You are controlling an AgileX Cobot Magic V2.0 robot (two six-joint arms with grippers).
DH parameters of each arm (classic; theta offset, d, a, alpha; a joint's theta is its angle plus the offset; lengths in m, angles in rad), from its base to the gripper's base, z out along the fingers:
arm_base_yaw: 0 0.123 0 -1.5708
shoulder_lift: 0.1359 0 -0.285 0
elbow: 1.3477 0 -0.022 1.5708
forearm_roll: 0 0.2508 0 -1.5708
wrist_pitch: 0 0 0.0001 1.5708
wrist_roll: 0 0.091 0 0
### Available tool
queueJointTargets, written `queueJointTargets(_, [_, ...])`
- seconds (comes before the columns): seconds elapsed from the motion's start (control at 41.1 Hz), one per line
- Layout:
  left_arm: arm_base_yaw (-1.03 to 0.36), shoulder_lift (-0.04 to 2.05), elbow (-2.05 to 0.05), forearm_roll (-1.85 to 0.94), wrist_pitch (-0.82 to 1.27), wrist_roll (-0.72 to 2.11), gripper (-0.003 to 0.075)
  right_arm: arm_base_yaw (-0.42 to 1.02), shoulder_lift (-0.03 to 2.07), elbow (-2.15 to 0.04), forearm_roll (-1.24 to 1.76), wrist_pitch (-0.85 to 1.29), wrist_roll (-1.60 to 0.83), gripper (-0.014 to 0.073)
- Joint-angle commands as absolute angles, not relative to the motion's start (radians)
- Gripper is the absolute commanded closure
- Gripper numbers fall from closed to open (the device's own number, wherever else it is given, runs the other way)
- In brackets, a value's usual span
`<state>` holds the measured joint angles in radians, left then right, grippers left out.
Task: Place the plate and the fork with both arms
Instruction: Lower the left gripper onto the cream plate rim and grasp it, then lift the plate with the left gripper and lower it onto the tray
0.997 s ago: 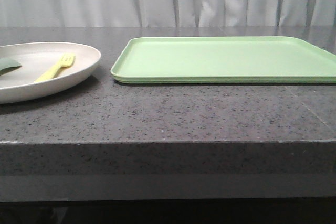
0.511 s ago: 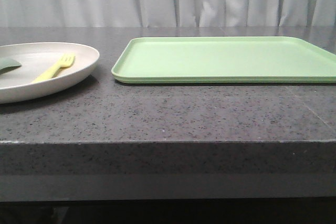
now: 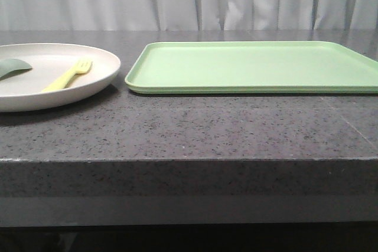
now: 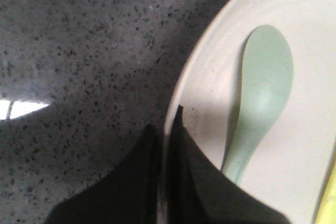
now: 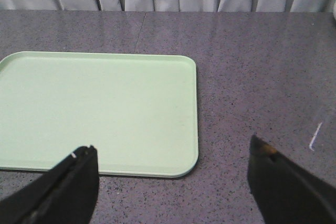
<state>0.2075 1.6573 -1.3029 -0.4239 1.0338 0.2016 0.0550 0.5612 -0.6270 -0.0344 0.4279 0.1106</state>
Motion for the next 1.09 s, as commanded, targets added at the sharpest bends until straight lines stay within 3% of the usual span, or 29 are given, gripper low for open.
queueJointTargets(0.0, [0.233,1.597,-1.329,-0.575,1.014,0.264,0.0738,0.054,0.568,-0.665,-0.036,0.352,0.107,-0.0008])
queueJointTargets(0.438, [0.214,1.589,-1.344,-0.73,1.015,0.315,0.0738,0.054,0.568,-0.665,-0.036,0.353,0.107,-0.0008])
queueJointTargets(1.07, [-0.251,1.837,-1.771,-0.636,0.981,0.034,0.0738,0.054,0.568,-0.665,-0.036,0.356,0.107,-0.0008])
